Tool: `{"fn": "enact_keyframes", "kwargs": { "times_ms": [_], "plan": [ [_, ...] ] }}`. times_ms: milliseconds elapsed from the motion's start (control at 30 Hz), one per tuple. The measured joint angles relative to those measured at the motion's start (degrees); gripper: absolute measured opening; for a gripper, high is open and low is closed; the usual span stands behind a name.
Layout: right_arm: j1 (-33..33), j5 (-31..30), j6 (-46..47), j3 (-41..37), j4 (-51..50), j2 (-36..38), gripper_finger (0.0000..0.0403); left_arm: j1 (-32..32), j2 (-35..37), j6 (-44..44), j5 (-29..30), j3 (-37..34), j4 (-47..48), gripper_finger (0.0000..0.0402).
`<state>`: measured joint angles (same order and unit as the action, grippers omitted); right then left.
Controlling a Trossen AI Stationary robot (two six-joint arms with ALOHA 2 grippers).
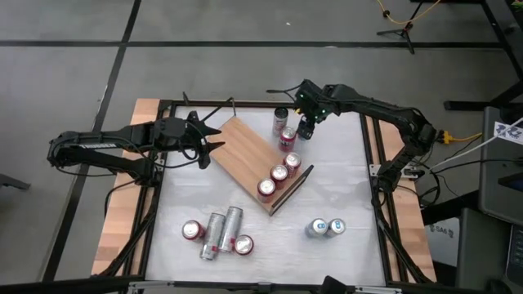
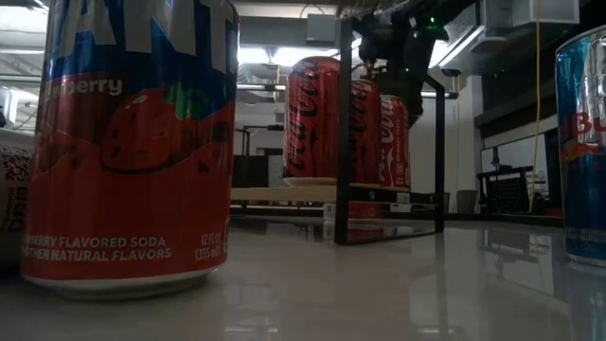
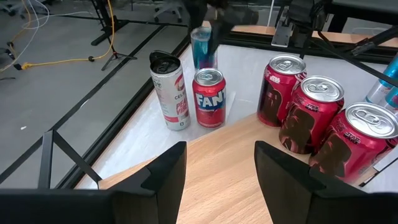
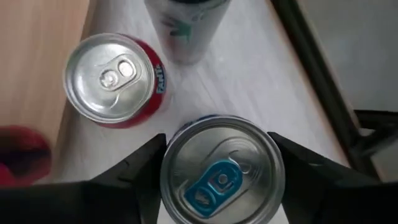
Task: Place canned beverage on shelf
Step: Put the top left blue soda can on the shelf
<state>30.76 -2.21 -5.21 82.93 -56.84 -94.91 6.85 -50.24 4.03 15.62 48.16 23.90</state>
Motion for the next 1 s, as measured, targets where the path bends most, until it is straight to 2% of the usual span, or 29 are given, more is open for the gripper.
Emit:
{"fn": "enact_keyframes", "kwargs": {
  "times_ms": [133,367,533,733,1000],
  "plan": [
    [0.0,-1.6,-1.0,6.3,-4.4,0.0,0.0226,0.0,0.0,0.0,0.0,0.0,0.0,0.0181],
    [0.0,-2.8,0.0,18.2,-10.8,0.0,0.0231,0.0,0.0,0.0,0.0,0.0,0.0,0.0181],
    [-0.8,0.4,2.3,24.1,-11.0,0.0,0.0229,0.0,0.0,0.0,0.0,0.0,-0.1,0.0181],
    [-5.7,2.3,2.7,25.9,-10.4,0.1,0.0229,0.0,0.0,0.0,0.0,0.0,-0.1,0.0181],
    [-13.2,2.3,9.7,25.9,-6.2,0.1,0.0229,0.0,0.0,0.0,0.0,0.0,-0.1,0.0181]
  ]
}}
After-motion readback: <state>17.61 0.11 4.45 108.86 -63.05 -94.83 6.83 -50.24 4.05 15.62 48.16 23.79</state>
